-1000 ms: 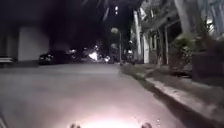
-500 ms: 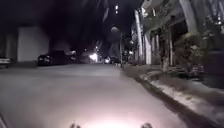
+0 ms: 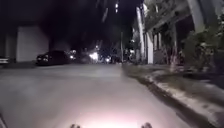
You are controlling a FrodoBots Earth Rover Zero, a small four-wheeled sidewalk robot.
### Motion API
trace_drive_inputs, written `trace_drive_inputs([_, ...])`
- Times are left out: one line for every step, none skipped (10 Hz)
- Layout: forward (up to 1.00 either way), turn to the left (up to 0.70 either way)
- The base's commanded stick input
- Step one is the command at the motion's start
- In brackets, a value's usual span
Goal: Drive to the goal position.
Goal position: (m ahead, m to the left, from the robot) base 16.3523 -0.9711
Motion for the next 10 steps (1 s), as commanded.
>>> trace_drive_inputs([0.70, 0.00])
trace_drive_inputs([0.70, 0.00])
trace_drive_inputs([0.70, 0.00])
trace_drive_inputs([0.70, 0.00])
trace_drive_inputs([0.70, 0.00])
trace_drive_inputs([0.70, 0.00])
trace_drive_inputs([0.70, 0.00])
trace_drive_inputs([0.70, 0.00])
trace_drive_inputs([0.70, 0.00])
trace_drive_inputs([0.70, 0.00])
